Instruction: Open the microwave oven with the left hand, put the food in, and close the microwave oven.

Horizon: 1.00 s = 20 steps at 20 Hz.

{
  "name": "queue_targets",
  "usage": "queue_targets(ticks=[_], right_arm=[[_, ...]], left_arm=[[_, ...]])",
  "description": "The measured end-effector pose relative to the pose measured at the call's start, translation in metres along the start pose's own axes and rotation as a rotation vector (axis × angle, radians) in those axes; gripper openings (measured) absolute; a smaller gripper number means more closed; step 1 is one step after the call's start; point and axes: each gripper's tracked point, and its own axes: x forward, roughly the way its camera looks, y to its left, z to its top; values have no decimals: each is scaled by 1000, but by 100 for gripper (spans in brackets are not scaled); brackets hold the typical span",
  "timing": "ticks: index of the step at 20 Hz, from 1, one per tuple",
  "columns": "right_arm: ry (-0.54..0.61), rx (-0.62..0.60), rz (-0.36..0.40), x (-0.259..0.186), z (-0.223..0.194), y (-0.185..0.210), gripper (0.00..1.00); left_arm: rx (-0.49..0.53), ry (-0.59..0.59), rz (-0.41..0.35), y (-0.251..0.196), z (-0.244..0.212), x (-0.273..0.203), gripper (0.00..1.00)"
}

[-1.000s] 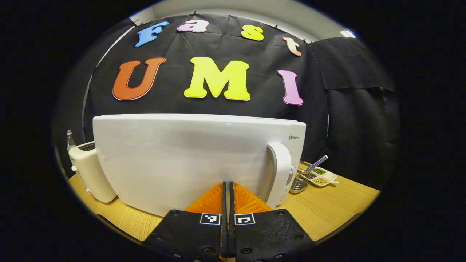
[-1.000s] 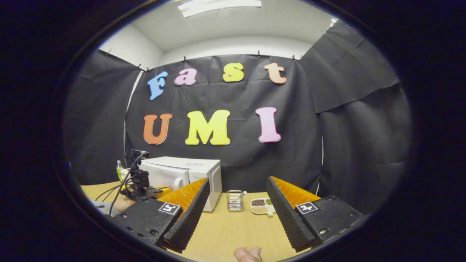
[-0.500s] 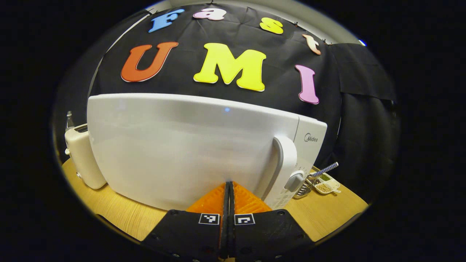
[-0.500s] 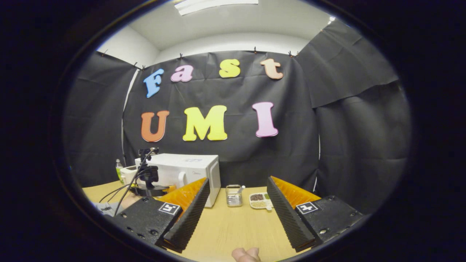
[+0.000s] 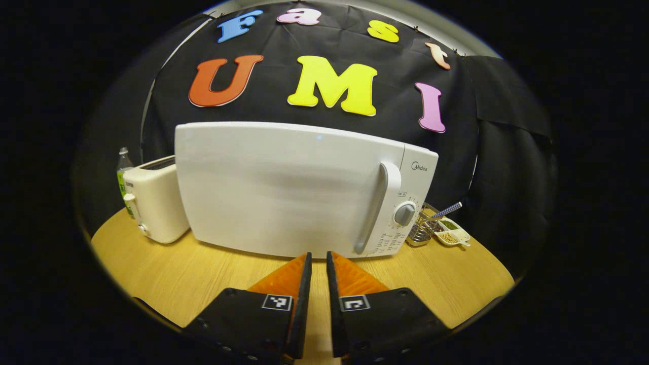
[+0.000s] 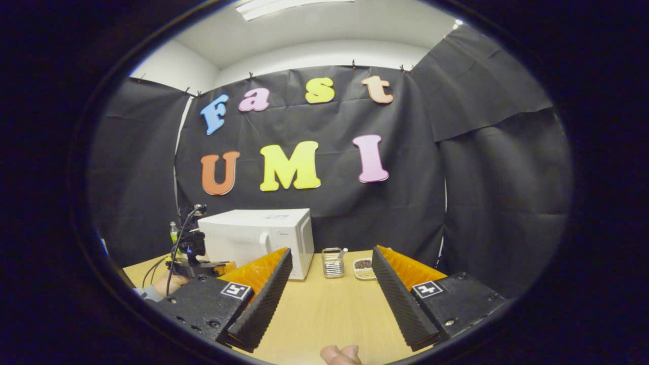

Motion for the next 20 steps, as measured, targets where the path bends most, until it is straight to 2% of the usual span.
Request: queue_targets(ticks=[1, 2, 3, 4, 5, 7, 8, 9, 10, 11, 12, 13, 15, 16, 18, 19, 20], right_arm=[[-1, -11, -3, -3, 2, -1, 92], [-8, -21, -6, -6, 6, 0, 91], [-16, -26, -7, -10, 9, 5, 91], [-17, -33, -12, -12, 14, 7, 100], [-17, -43, -21, -15, 15, 8, 91], [-15, -38, -11, -24, 20, 17, 92], [-16, -27, 1, -30, 24, 22, 100], [-22, -15, 9, -36, 29, 28, 100], [-30, -6, 6, -41, 37, 30, 92], [-42, -4, -4, -48, 42, 30, 100], [-54, -4, -16, -55, 48, 31, 91], [-61, -3, -21, -63, 52, 34, 91], [-76, 4, -20, -80, 62, 42, 91], [-84, 7, -21, -87, 68, 44, 100], [-113, 5, -26, -102, 78, 48, 100], [-121, 1, -27, -107, 80, 51, 91], [-129, -2, -25, -110, 82, 55, 91]], left_arm=[[9, -17, 22, 6, 6, -15, 34], [15, -41, 43, 11, 14, -30, 61], [17, -70, 54, 14, 22, -46, 80], [15, -90, 61, 16, 30, -63, 84], [12, -102, 72, 17, 36, -79, 88], [24, -139, 87, 21, 55, -117, 93], [33, -148, 101, 24, 62, -138, 94], [38, -165, 117, 26, 71, -156, 96], [36, -179, 132, 28, 80, -177, 96], [32, -200, 135, 26, 88, -195, 95], [22, -222, 153, 26, 97, -217, 83], [18, -241, 172, 31, 104, -240, 95], [29, -249, 215, 35, 110, -279, 95], [45, -262, 238, 37, 114, -297, 94], [59, -309, 248, 35, 131, -325, 95], [47, -320, 236, 32, 132, -337, 94], [35, -322, 222, 31, 132, -349, 94]])
